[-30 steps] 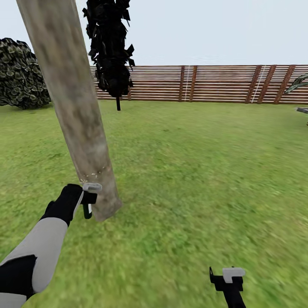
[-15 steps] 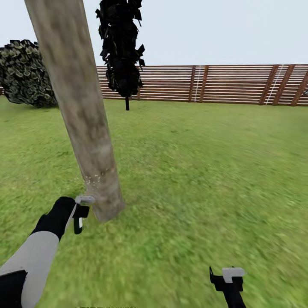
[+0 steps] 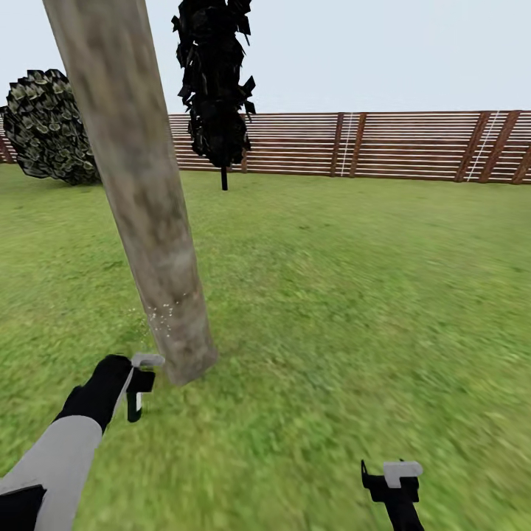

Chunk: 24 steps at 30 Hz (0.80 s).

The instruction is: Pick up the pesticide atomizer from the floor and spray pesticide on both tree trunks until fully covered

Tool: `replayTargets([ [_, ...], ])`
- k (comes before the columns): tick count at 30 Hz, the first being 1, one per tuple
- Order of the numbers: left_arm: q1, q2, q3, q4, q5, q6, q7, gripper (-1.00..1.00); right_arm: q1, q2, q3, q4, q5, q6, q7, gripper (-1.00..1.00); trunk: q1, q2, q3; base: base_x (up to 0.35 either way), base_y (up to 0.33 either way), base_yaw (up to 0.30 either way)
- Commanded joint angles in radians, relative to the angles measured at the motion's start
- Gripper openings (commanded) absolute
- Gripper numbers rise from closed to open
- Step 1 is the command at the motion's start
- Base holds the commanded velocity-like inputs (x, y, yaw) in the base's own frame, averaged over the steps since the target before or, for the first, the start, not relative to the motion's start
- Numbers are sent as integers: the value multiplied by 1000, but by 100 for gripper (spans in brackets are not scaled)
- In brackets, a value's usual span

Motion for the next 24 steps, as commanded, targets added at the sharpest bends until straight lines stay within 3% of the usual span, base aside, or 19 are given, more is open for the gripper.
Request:
replayTargets([
  [1, 7, 10, 3, -2, -1, 3, -10, -100, 0, 0, 9, 0, -5, -2, -5, 100, 0, 0, -1, 8, -5, 0],
  [2, 23, 25, 3, -7, 0, 3, -10, -100, 0, 0, 9, 0, -5, -2, -5, 100, 0, 0, -1, 3, -2, 0],
  [6, 33, 29, 4, 3, 1, 2, -9, -100, 0, 0, 9, 0, -5, -2, -5, 100, 0, 0, -1, 0, 0, 0],
  [8, 36, 17, 3, 11, 2, -8, -7, -100, 0, 0, 9, 0, -5, -2, -5, 100, 0, 0, -1, 0, 0, 0],
  [12, 36, -3, 10, 67, 5, -133, 24, -100, 0, 0, 9, 0, -5, -2, -5, 100, 0, 0, -1, 0, 0, 149],
  [17, 37, -22, 8, 74, 21, -152, 35, -100, 0, 0, 9, 0, -5, -2, -5, 100, 0, 0, -1, 0, -10, 216],
  [24, 37, -36, -1, 123, 33, -156, 66, -100, 0, 0, 9, 0, -5, -3, -6, 100, 0, 0, -1, 22, -237, 14],
])
